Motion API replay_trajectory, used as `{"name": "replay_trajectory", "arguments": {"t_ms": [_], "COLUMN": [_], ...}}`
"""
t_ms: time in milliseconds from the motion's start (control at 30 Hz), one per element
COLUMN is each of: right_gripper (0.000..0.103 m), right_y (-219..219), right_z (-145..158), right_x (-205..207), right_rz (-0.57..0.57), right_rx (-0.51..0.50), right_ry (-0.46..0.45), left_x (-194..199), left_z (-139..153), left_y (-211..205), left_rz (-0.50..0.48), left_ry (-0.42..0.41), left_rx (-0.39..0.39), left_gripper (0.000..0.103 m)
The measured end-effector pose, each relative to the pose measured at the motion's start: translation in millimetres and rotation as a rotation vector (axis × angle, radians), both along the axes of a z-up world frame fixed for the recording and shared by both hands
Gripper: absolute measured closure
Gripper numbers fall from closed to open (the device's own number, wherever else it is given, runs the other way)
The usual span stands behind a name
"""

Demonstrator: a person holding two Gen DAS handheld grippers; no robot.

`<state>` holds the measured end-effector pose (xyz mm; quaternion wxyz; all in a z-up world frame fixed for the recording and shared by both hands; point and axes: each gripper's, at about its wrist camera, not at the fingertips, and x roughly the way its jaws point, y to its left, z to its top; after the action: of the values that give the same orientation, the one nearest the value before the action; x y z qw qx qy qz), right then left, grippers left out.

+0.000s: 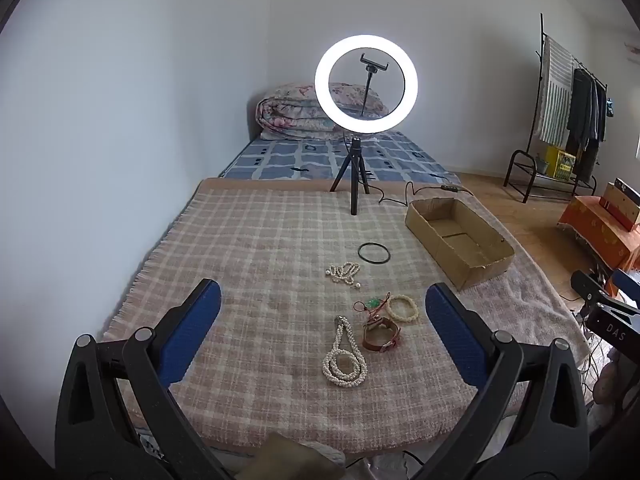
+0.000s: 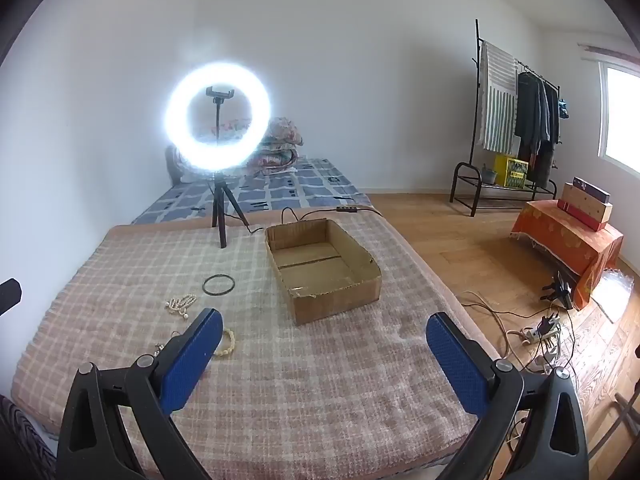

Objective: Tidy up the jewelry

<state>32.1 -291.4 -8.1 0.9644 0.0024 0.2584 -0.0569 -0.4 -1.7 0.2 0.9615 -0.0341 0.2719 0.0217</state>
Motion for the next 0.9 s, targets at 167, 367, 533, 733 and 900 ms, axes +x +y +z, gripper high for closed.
{"name": "replay_trajectory", "arguments": {"t_ms": [167,367,533,733,900], "right_gripper": [0.0,0.0,0.0,0.0,0.0], "right_y": [1.1,-5.2,1.2,2.2,2.6], "right_z": [-0.4,2.7,-0.7,-1.6,-0.6], "right_x": [0.9,-6.0,-0.9,1.2,2.5], "right_rz": [-0.003,-0.002,-0.003,0.002,0.006], "right_rx": [-0.007,-0.01,-0.015,-0.013,-0.012], "right_ry": [0.006,0.004,0.013,0.013,0.014], "left_x": [0.5,0.2,-1.0,-3.7,0.4], "left_z": [-0.2,-2.0,-2.1,-2.0,1.7], "left_y": [0.4,-6.4,-9.4,-8.6,-5.9], "left_rz": [0.002,-0.005,-0.001,0.007,-0.012], "left_ry": [0.006,0.004,0.0,-0.008,-0.001], "left_rx": [-0.012,0.002,-0.001,-0.012,0.003], "left_gripper": [0.0,0.0,0.0,0.0,0.0]}}
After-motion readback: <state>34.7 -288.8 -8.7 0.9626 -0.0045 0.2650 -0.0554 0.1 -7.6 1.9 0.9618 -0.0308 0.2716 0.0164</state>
